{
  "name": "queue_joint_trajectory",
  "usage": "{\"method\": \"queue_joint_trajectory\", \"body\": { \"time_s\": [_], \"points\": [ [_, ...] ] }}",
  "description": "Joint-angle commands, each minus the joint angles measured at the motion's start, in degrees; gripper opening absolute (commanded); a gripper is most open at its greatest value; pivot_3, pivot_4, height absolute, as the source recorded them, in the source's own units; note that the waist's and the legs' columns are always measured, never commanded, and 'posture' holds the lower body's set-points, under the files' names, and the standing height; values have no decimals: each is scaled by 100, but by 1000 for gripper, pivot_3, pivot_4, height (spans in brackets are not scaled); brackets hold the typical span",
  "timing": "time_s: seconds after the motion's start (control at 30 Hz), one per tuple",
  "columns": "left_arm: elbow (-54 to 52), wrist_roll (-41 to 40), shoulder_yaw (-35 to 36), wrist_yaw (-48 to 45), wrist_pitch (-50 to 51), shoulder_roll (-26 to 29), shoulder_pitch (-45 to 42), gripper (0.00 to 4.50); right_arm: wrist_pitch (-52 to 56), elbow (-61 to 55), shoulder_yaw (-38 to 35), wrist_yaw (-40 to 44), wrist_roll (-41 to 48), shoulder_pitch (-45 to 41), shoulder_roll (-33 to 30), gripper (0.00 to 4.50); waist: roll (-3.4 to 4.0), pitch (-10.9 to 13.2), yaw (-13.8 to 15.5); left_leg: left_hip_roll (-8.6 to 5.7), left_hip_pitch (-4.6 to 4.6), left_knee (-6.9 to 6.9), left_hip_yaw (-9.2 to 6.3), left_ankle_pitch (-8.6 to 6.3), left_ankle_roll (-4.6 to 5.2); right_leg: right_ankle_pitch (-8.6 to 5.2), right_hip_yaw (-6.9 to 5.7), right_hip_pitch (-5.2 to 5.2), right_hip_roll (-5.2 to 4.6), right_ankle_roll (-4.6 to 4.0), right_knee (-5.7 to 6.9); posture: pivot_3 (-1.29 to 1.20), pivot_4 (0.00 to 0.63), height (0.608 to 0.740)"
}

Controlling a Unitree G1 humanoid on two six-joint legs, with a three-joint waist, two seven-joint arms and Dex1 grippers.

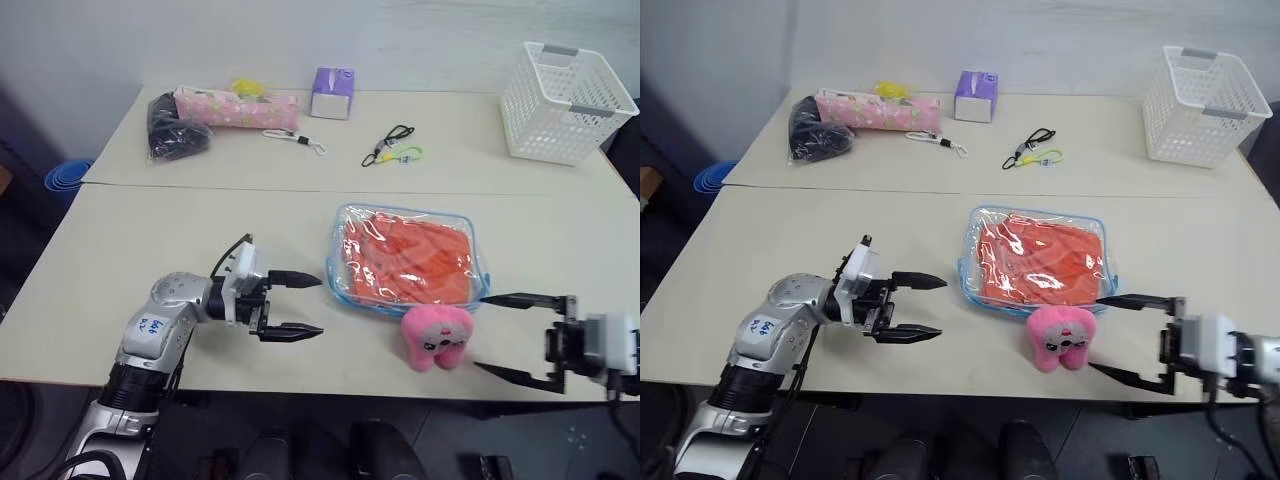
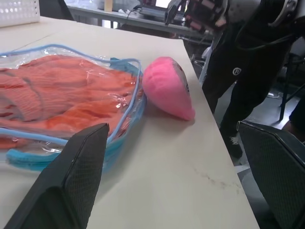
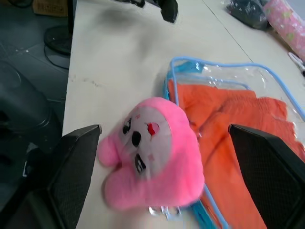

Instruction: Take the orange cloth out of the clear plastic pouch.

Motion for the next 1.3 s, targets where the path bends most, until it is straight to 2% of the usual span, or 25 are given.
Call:
{"method": "queue_joint_trajectory", "body": {
  "time_s": [0.03, 0.1, 0.17, 0.33, 0.37, 0.47, 0.6, 0.73, 0.8, 1.1, 1.2, 1.3],
  "points": [
    [-230, -38, 79, -27, -111, 57, 85, 4500, -1054, 1649, 133, 269, -908, -882, -179, 4470, -1, 1, -32, 0, 1, 0, -1, 0, 0, 0, 0, 1, 0, 0, -1, 0, 150, 740],
    [-304, -79, 63, 17, -63, 21, 116, 4500, -1767, 2745, 479, 58, -1617, -1758, -115, 4470, 3, 3, -67, 0, 3, -1, 14, -1, 2, 0, 8, -2, 1, 0, -5, 0, 150, 740],
    [-374, -100, 19, 45, -16, -18, 120, 4500, -2082, 3436, 811, 57, -1957, -2478, 33, 4470, 8, 6, -97, 0, 2, -5, 17, 1, -2, 0, 9, -10, 2, -1, 1, 0, 150, 740],
    [-397, -81, -177, 66, 73, -161, 24, 4500, -2789, 4626, 1520, -169, -2707, -3770, 399, 4470, 10, 7, -113, 2, -2, -6, 17, 6, -11, 0, 4, -23, 3, -1, 21, 0, 150, 740],
    [-373, -74, -220, 74, 116, -188, -28, 4500, -2924, 4787, 1629, -228, -2838, -3933, 427, 4303, 10, 7, -107, 2, -3, -2, 17, 6, -10, 0, 4, -22, 3, -1, 22, 0, 150, 740],
    [-283, 21, -408, 46, 149, -281, -214, 4500, -3336, 5204, 1868, -274, -3031, -4331, 493, 3533, 10, 8, -35, 0, -8, 6, 15, 6, -10, 0, 2, -22, 2, -1, 23, 0, 150, 740],
    [-46, 264, -795, 167, 160, -610, -617, 4500, -3552, 5466, 2084, -207, -3106, -4658, 482, 2194, 10, 7, -17, -1, -10, 10, 14, 6, -10, 0, 0, -19, 1, 0, 21, 0, 150, 740],
    [226, 492, -1089, 250, 56, -1016, -949, 4500, -3455, 5583, 2139, -155, -3062, -4765, 425, 625, 10, 8, -29, -1, -9, 10, 14, 6, -10, 0, -2, -20, 3, 0, 24, 0, 150, 740],
    [397, 667, -1277, 385, 44, -1274, -1117, 4500, -3402, 5530, 2134, -138, -3018, -4755, 428, 47, 10, 8, -28, -1, -10, 10, 16, 6, -11, 0, -2, -21, 4, 0, 24, 0, 150, 740],
    [1230, 1734, -2243, 935, -455, -2253, -1376, 4500, -2989, 5084, 2095, -300, -2903, -4431, 503, 47, 9, 8, -18, -1, -8, 12, 17, 8, -12, 0, 0, -21, 5, 1, 30, 0, 150, 740],
    [1600, 2098, -2417, 1108, -857, -2434, -1446, 4029, -2919, 5024, 2089, -395, -2912, -4355, 498, 0, 9, 8, -17, -2, -6, 13, 22, 8, -12, 1, 3, -21, 5, 1, 30, 0, 150, 740],
    [1756, 2140, -2311, 1253, -924, -2597, -1477, 3145, -2879, 4958, 2079, -463, -2917, -4239, 469, 0, 9, 8, -16, -1, -6, 13, 23, 8, -12, 1, 4, -22, 5, 1, 31, 0, 150, 740]
  ]
}}
